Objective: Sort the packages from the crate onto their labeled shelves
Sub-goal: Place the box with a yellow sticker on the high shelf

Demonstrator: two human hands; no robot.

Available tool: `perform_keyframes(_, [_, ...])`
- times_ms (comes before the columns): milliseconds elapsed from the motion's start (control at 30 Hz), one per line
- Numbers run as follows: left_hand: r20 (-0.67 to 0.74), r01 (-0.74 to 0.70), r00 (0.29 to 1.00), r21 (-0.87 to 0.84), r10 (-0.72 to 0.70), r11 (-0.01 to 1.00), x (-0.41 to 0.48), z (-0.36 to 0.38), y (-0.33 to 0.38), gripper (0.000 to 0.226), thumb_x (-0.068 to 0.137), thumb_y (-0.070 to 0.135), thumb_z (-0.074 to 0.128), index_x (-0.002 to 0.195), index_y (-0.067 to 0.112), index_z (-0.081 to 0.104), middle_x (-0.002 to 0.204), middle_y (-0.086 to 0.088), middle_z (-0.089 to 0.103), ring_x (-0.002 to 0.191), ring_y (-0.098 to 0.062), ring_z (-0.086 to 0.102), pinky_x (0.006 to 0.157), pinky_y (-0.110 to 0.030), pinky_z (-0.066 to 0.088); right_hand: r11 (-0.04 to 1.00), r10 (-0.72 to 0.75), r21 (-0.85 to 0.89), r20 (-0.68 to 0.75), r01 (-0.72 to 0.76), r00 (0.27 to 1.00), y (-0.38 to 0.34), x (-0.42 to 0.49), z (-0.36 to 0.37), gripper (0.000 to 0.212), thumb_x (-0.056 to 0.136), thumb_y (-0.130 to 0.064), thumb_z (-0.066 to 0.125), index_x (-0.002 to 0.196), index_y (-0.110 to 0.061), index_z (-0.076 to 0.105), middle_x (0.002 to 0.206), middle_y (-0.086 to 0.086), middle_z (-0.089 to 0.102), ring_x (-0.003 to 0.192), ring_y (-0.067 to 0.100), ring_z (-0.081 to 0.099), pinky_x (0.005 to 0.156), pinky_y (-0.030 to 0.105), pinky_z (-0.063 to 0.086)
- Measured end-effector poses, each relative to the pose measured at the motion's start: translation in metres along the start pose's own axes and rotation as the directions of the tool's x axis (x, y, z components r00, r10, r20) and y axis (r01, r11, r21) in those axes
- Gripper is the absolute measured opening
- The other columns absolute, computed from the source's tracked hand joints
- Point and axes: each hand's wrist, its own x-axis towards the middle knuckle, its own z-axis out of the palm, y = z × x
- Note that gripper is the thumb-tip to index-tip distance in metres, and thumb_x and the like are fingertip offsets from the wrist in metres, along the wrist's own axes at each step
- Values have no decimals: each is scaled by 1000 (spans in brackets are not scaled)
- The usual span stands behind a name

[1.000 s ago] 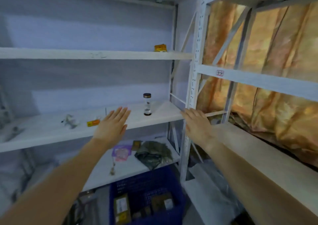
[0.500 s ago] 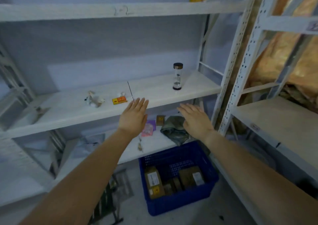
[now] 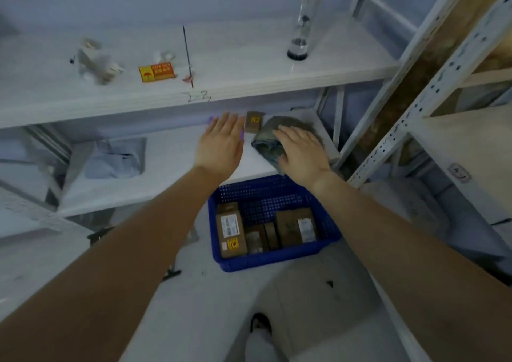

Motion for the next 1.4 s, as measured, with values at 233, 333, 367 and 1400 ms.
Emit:
perform_keyframes(233, [133,35,990,57,-43,998,-11,116,-20,55,100,28,30,149,11,12,156,-9,16,145,-23,10,118,-36,7,995,-95,47,109,91,989,11,21,121,57,88,-12,50,144,-12,36,150,7,34,137,25,30,113,40,21])
perform_keyframes(333, [234,13,972,71,-30,997,-21,174,-31,55,101,26,29,149,12,8,157,-8,12,145,-22,5,119,-36,5,992,-122,37,178,117,976,11,23,185,58,90,-13,50,145,-13,32,152,4,31,139,23,27,116,40,19])
perform_keyframes(367, [257,13,966,64,-29,998,-25,195,-34,55,101,26,29,149,12,8,157,-8,11,145,-22,4,119,-37,5,993,-120,30,202,117,972,11,23,207,59,91,-14,50,146,-14,31,153,3,29,140,22,26,117,39,19])
perform_keyframes(1400, [443,283,877,-162,-186,946,-191,576,-40,54,93,30,46,144,21,31,143,-16,42,138,-32,31,114,-46,7,436,217,452,786,-778,578,-22,-37,619,36,95,-35,48,131,-27,50,126,0,60,117,24,54,101,48,42])
